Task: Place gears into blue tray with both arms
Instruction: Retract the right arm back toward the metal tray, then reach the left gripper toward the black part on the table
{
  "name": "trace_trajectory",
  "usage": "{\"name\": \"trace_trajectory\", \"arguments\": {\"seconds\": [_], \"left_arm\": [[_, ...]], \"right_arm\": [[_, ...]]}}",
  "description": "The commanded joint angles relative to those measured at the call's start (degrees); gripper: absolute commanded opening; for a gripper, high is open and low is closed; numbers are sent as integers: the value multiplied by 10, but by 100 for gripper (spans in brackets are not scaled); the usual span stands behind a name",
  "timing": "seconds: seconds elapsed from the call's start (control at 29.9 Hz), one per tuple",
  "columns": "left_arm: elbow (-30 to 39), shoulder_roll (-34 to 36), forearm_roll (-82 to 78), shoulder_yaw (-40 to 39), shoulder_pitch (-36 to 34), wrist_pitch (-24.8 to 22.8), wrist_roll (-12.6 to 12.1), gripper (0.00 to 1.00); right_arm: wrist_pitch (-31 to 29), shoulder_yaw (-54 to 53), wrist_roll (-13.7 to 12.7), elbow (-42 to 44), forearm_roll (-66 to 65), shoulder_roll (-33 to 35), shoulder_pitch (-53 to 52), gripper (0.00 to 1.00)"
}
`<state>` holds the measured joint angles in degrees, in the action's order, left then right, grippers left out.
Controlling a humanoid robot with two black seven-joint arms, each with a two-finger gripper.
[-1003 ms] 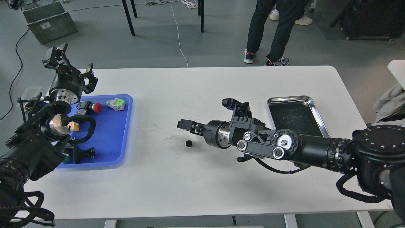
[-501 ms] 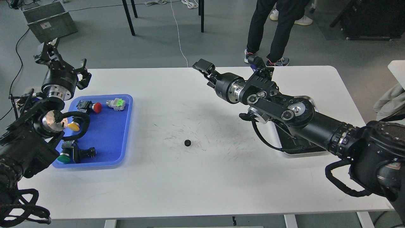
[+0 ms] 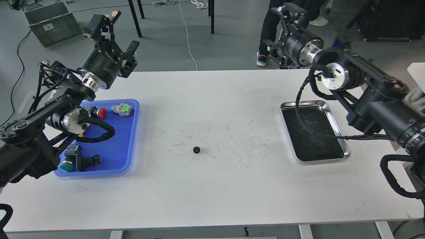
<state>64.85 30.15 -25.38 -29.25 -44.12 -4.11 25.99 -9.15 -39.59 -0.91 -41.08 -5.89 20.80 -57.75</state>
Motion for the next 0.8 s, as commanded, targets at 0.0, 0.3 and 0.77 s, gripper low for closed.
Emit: {"name": "trace_trajectory", "arguments": {"seconds": [0.0, 0.3, 0.77], "left_arm": [[36, 13, -169, 47, 4, 9, 2, 98], [41, -15, -618, 70, 79, 29, 0, 98], [-82, -112, -951, 94, 135, 164, -46, 98]], "right_arm": [[-52, -50, -3, -1, 45, 74, 56, 92], [-115, -83, 4, -22, 71, 108, 212, 93], [-120, -79, 21, -23, 70, 99, 237, 94]]}}
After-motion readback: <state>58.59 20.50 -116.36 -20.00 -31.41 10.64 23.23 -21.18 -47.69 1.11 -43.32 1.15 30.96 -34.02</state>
